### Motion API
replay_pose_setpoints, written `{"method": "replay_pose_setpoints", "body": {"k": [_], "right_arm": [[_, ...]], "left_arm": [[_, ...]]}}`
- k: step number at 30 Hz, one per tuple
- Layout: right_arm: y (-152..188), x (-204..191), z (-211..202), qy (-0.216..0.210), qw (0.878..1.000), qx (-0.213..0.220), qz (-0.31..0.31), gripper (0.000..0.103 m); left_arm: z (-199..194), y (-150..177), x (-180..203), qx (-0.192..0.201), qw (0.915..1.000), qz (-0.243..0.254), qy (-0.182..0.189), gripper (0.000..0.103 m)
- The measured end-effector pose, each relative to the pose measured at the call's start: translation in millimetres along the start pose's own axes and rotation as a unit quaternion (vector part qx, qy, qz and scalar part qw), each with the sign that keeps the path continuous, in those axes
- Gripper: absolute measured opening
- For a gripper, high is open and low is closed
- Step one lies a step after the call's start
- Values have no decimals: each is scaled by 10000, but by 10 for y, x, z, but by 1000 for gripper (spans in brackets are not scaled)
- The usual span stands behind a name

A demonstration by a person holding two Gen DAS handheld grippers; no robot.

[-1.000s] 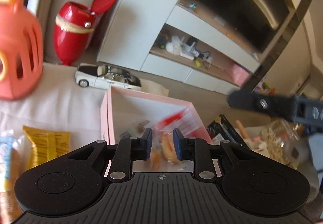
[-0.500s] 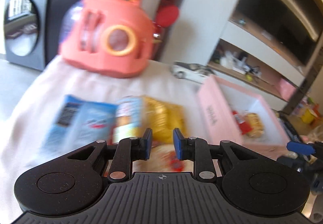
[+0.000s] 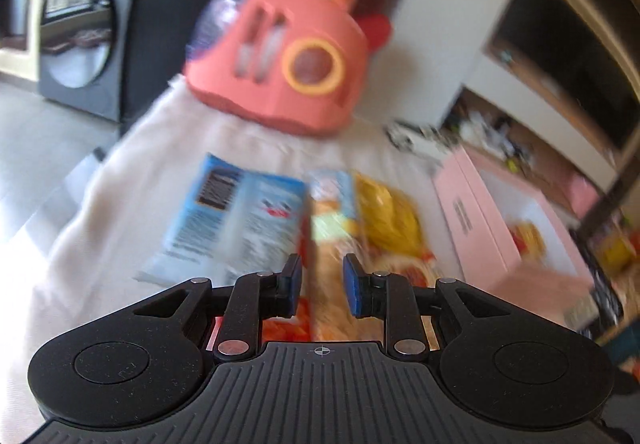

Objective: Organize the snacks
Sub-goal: 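Grasp the red spicy-strip packet with the left tool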

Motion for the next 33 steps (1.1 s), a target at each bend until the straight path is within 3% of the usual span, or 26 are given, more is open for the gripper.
{"method": "replay_pose_setpoints", "body": {"k": [3, 6, 7, 10, 13, 15, 20, 26, 33], "right_arm": [[73, 0, -37, 93, 9999, 140, -34, 79], [74, -16, -59, 114, 9997, 178, -105, 80], [75, -12, -51, 102, 9998, 170, -100, 82], [71, -12, -40, 100, 9998, 167, -108, 83], [71, -11, -57, 114, 9997, 184, -133, 84], [69, -6, -51, 104, 9997, 190, -121, 84], [64, -17, -23, 55, 9998, 162, -130, 88], [71, -49, -6, 163, 9994, 139, -260, 89], [63, -53, 0, 206, 9994, 136, -250, 90]], "left_arm": [[10, 133, 182, -236, 9990, 202, 331, 34], [-120, -3, 153, 32, 9979, -137, 638, 34], [-142, -104, 76, 240, 9982, -212, 510, 34], [-135, -355, -356, 697, 9961, -424, -345, 34], [23, -423, -855, 556, 9909, -811, -920, 34], [136, -399, -1028, 387, 9903, -964, -926, 34], [357, -270, -970, 48, 9949, -903, -447, 34], [230, -97, -599, -91, 9987, -469, 165, 36], [-58, 175, -303, -472, 9939, -390, 918, 40]]}}
Point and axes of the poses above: each gripper's, at about its wrist camera, not at the fingertips, and z roughly the way its jaws point, x to its right, y to its underside, the point moved 8 cm from there along z, roughly the way its jaws point, and after that the axes turned 9 degrees about x, right-handed, at the moved point
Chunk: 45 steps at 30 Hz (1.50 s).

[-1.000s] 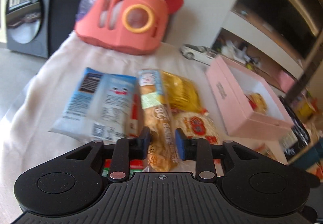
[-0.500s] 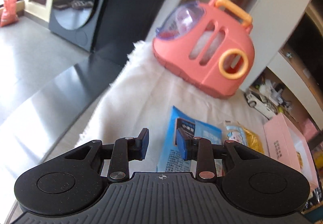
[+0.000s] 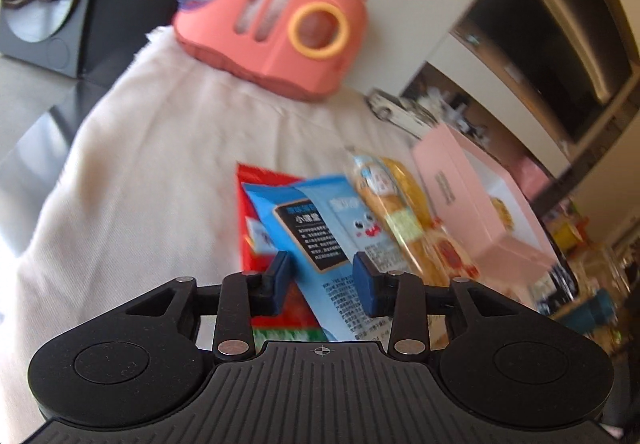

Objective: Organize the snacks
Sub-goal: 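Grasp the red spicy-strip packet with the left tool, then grasp the clear bread-stick bag with the right tool while the left tool holds the red packet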

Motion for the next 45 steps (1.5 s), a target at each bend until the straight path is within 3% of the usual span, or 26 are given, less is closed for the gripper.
{"method": "replay_pose_setpoints", "body": {"k": [3, 4, 7, 9, 13, 15, 20, 24, 30, 39, 45], "right_arm": [[2, 4, -3, 23, 10000, 3, 14, 90], [1, 4, -2, 24, 10000, 2, 13, 90], [1, 6, -3, 36, 10000, 1, 5, 90], [0, 7, -1, 45, 10000, 2, 8, 90], [-1, 14, 2, 50, 10000, 3, 11, 90], [-1, 17, 6, 61, 10000, 4, 18, 90], [1, 18, 15, 70, 10000, 0, 18, 91], [0, 21, 10, 66, 10000, 2, 19, 91], [8, 28, 2, 67, 10000, 2, 29, 91], [6, 30, 5, 65, 10000, -2, 24, 92], [16, 59, 63, 44, 9998, -209, 60, 103]], "left_arm": [[-68, 139, 148, -270, 9988, -14, 408, 39], [-100, 134, 163, -180, 9992, -30, 349, 39], [-220, -67, 35, 536, 9963, 222, -639, 39], [-185, -162, -106, 628, 9897, 350, -1237, 39], [133, -110, -217, 103, 9939, 130, -1094, 39], [227, -88, -118, 145, 9924, 535, -1095, 41], [391, -13, 161, -103, 9793, 1638, -1187, 65], [470, 25, 221, -258, 9660, 2174, -1375, 66], [300, 52, 104, -222, 9632, 2160, -1584, 64], [-407, 386, -8, -177, 9712, 1647, -1714, 62], [-287, 299, -54, 154, 9745, 1440, -1716, 64]]}}
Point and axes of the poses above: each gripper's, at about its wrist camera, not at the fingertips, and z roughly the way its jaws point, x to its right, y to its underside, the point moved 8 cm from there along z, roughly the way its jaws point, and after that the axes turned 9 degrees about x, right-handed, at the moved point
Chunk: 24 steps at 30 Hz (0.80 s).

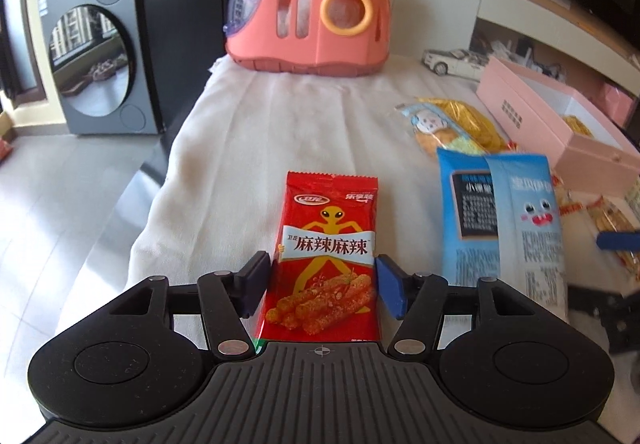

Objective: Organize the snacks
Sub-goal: 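Grasp the clear bread-stick bag with the right tool while the left tool holds the red packet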

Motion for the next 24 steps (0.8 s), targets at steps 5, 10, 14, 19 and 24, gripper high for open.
{"method": "replay_pose_setpoints", "body": {"k": [5, 10, 14, 19, 24], "right_arm": [[-26, -7, 7, -74, 9995, -259, -178, 103], [-416, 7, -51, 153, 9994, -17, -317, 94], [-662, -308, 212, 28, 9973, -49, -737, 94], [-840, -604, 684, -88, 9960, -220, -858, 94], [-866, -549, 846, 198, 9960, -303, -817, 62]], "left_arm": [[-29, 61, 74, 185, 9991, 379, 23, 64], [-282, 174, -118, 269, 9995, -63, 124, 54], [-480, 269, -199, 347, 9982, -457, 172, 54], [-631, 381, -201, 301, 9983, -464, 195, 55], [-652, 399, -220, 366, 9970, -597, 324, 59]]}}
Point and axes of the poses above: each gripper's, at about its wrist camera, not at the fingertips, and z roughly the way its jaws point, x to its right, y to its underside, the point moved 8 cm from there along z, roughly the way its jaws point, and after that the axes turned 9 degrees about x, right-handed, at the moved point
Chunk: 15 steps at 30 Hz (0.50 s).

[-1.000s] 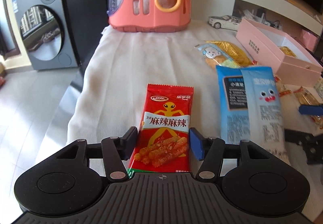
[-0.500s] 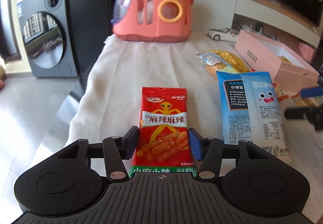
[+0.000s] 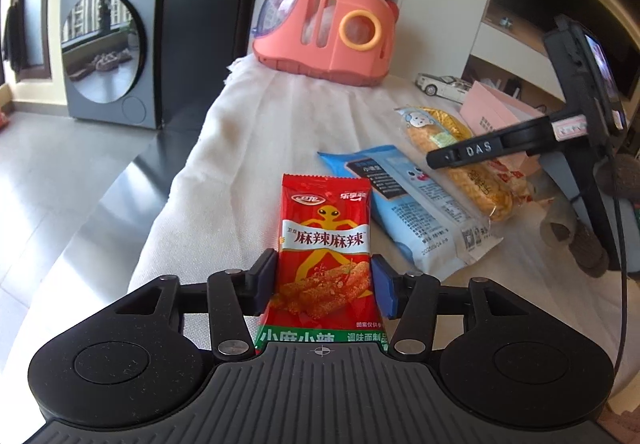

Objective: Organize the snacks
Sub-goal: 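Grasp the clear bread-stick bag with the right tool while the left tool holds the red packet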

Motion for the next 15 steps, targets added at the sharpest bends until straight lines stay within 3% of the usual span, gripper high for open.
{"method": "replay_pose_setpoints", "body": {"k": [1, 4, 9, 15], "right_arm": [[20, -21, -54, -92, 10000, -14, -34, 47], [107, -86, -306, -303, 9995, 27, -66, 35], [401, -144, -694, -689, 9976, -22, 57, 33], [651, -29, -977, -759, 9968, -2, 252, 33]], "left_arm": [[4, -1, 4, 9, 10000, -54, 38, 60], [15, 12, 44, 47, 10000, 10, -11, 63], [33, 37, 139, 38, 9990, 320, -297, 63], [84, -28, 173, -85, 9989, 88, -445, 62]]}}
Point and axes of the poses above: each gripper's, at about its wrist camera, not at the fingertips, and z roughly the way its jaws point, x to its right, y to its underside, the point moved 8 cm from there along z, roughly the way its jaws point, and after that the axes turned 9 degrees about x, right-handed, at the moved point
